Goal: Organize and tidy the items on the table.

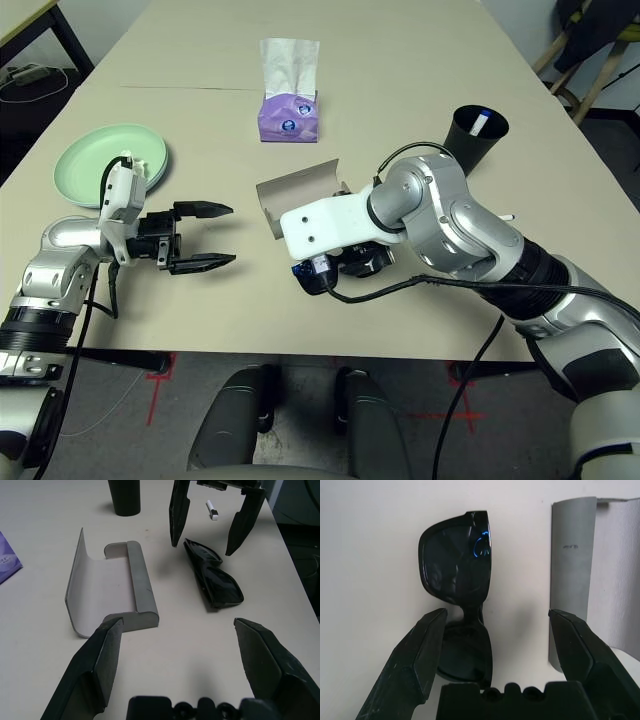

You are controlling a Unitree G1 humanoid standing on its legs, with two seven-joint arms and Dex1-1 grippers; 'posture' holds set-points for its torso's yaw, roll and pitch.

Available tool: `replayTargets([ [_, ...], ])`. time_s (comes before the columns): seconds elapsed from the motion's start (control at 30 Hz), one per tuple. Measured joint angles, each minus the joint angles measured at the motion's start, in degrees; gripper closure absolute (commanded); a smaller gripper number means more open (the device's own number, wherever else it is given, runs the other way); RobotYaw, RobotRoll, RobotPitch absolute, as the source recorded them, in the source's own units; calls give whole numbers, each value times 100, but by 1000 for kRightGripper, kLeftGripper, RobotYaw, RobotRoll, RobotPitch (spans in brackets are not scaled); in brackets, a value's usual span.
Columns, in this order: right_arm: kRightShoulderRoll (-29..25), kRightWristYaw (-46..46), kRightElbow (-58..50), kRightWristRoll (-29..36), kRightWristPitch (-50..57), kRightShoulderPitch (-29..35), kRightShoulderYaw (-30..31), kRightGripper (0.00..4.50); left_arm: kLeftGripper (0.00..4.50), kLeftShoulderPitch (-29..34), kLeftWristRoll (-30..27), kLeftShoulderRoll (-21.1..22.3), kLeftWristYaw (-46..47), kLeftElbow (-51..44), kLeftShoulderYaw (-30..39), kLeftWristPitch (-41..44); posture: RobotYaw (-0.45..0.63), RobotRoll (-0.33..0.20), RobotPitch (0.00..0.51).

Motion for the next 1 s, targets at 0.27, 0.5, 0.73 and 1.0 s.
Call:
replayTargets([
  [0.27,75,40,170,-67,-53,120,18,0,23,0,5,0,1,0,-1,0,198,0,164],
  [0.5,178,50,361,-138,-64,195,64,0,23,0,15,3,1,4,-1,0,199,0,163],
  [0.73,199,52,403,-169,-61,275,137,0,23,0,31,3,24,5,-1,-18,201,0,161],
  [1.0,188,61,461,-223,-153,275,137,0,23,0,42,3,38,5,-1,-50,200,0,163],
])
